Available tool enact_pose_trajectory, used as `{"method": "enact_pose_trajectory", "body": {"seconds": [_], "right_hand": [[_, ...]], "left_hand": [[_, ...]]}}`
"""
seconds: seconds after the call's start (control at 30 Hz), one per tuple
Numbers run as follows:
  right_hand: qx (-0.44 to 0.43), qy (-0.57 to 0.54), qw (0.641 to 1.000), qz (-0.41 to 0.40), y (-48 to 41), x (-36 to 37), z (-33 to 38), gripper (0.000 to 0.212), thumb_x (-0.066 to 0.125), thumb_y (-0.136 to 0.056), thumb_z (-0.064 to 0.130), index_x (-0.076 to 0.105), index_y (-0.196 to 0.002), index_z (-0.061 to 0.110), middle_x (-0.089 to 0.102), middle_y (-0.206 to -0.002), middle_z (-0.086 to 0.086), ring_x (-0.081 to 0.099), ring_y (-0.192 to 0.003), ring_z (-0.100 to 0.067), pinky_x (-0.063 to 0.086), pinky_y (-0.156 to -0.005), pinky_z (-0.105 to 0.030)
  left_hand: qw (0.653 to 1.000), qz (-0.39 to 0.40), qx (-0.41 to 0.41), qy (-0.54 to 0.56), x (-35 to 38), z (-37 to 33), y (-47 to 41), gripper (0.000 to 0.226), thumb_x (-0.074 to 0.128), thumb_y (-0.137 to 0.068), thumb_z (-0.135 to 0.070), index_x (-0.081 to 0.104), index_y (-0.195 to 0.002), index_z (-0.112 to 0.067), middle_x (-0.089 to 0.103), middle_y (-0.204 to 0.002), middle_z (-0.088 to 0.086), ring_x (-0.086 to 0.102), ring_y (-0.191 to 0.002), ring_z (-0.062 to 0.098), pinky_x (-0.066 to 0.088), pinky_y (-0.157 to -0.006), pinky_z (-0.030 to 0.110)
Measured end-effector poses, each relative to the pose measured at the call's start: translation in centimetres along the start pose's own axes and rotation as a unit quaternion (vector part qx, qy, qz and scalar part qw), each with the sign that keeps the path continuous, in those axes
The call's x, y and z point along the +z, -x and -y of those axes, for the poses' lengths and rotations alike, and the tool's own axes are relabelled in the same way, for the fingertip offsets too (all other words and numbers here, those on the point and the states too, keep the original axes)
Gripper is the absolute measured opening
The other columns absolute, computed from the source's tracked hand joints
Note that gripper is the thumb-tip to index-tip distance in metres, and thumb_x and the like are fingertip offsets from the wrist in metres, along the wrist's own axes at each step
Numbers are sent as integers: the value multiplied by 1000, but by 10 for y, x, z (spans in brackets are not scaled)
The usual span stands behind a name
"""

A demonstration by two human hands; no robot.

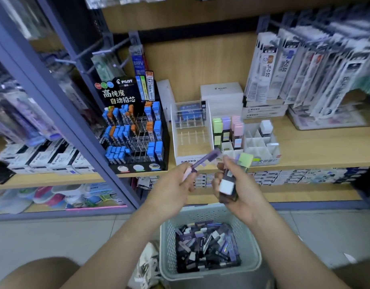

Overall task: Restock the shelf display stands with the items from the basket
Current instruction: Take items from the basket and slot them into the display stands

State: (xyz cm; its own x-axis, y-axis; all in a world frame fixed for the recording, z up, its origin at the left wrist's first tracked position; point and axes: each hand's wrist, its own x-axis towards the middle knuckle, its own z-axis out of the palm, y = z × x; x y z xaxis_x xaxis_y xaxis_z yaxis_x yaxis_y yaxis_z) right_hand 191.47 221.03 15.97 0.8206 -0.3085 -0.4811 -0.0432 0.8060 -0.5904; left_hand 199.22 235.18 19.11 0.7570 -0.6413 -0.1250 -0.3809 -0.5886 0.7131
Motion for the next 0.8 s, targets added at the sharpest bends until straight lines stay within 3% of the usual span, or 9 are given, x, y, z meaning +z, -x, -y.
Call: {"method": "enact_pose_trajectory", "body": {"seconds": [0.07,0.17,0.3,0.4,0.5,0.57,0.63,0.73,0.8], "right_hand": [[36,62,996,48,8,2,17,32,68,-79,46,56,-85,17,59,-67,-2,46,-41,-9,29,-33,-14],[59,207,973,82,20,6,43,33,67,-75,45,62,-90,16,69,-73,-4,42,-38,-7,18,-36,-11],[19,348,931,104,23,19,61,28,74,-68,19,65,-91,6,67,-69,-11,44,-42,-12,30,-37,-16],[-30,388,917,90,21,25,69,21,76,-74,3,64,-92,6,68,-76,-14,52,-47,-12,36,-42,-20],[-88,434,894,77,19,28,81,20,74,-79,1,64,-92,10,68,-73,-7,56,-53,-13,42,-46,-24],[-109,453,882,76,19,29,87,19,75,-79,1,64,-90,11,66,-69,-4,56,-52,-10,44,-47,-23],[-122,459,876,77,18,30,89,16,75,-80,2,64,-91,7,66,-69,-6,55,-50,-8,45,-46,-20],[-142,463,871,80,16,26,93,22,75,-81,4,63,-98,-3,69,-80,-23,59,-55,-10,46,-49,-20],[-126,444,882,94,14,23,97,20,76,-79,5,64,-95,-2,67,-80,-26,58,-56,-14,45,-47,-23]], "left_hand": [[983,-44,86,-157,-14,3,-5,17,44,-99,-27,52,-114,-25,61,-91,-3,58,-77,19,39,-63,31],[948,-52,151,-276,-37,2,-10,34,44,-98,-21,43,-127,-39,46,-95,-9,56,-78,21,41,-64,33],[918,-52,221,-326,-47,-12,-16,41,42,-99,-28,21,-126,-51,35,-94,-11,54,-74,22,41,-60,31],[958,-58,190,-207,-47,-18,-24,60,48,-96,-24,12,-136,-51,47,-86,-13,55,-74,16,45,-64,35],[995,-52,70,53,-55,-23,-34,43,53,-93,-16,44,-131,-35,42,-59,-9,40,-50,11,38,-49,28],[973,-36,-6,229,-57,-28,-38,27,49,-94,-13,65,-107,-31,48,-62,-6,29,-47,10,25,-40,20],[940,-4,-49,339,-55,-36,-40,23,47,-95,-15,68,-98,-23,60,-74,1,24,-50,9,14,-40,20],[914,7,-46,403,-54,-45,-48,19,50,-94,-18,66,-91,-8,65,-83,10,24,-51,10,11,-40,20],[912,23,-20,408,-56,-49,-52,19,54,-94,-20,67,-99,-7,65,-78,6,24,-50,9,10,-41,20]]}}
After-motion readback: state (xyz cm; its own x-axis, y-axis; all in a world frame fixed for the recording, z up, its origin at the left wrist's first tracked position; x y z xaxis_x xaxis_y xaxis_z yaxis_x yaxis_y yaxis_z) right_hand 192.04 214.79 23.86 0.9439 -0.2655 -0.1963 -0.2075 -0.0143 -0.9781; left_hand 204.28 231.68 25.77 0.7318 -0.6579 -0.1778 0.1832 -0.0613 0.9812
